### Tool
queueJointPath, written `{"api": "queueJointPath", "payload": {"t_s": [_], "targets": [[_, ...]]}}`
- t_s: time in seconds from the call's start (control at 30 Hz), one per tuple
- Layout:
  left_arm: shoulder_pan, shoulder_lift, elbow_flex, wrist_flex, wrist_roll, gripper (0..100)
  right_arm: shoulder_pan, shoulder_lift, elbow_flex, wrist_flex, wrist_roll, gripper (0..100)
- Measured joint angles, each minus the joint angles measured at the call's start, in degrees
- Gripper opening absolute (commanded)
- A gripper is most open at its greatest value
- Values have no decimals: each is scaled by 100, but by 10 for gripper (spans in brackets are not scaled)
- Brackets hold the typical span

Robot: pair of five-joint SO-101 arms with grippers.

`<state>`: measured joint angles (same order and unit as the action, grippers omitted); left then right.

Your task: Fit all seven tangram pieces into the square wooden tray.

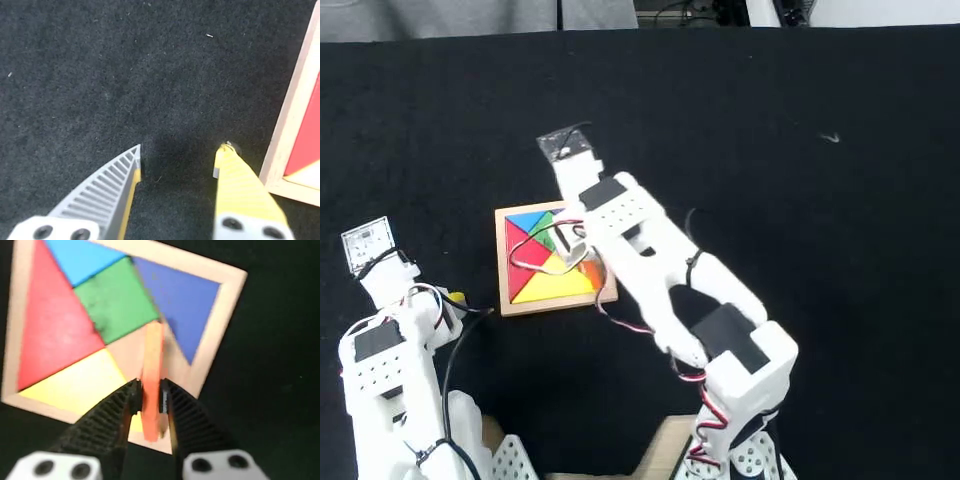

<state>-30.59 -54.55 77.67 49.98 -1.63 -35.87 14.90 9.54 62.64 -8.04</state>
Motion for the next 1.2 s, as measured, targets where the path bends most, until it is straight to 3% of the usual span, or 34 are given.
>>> {"api": "queueJointPath", "payload": {"t_s": [0.43,0.73,1.2], "targets": [[18,0,0,0,0,242,-299,0,-70,79,18,53],[18,0,0,0,0,242,-536,0,-70,79,440,11],[35,0,9,0,0,242,-466,563,-185,88,501,11]]}}
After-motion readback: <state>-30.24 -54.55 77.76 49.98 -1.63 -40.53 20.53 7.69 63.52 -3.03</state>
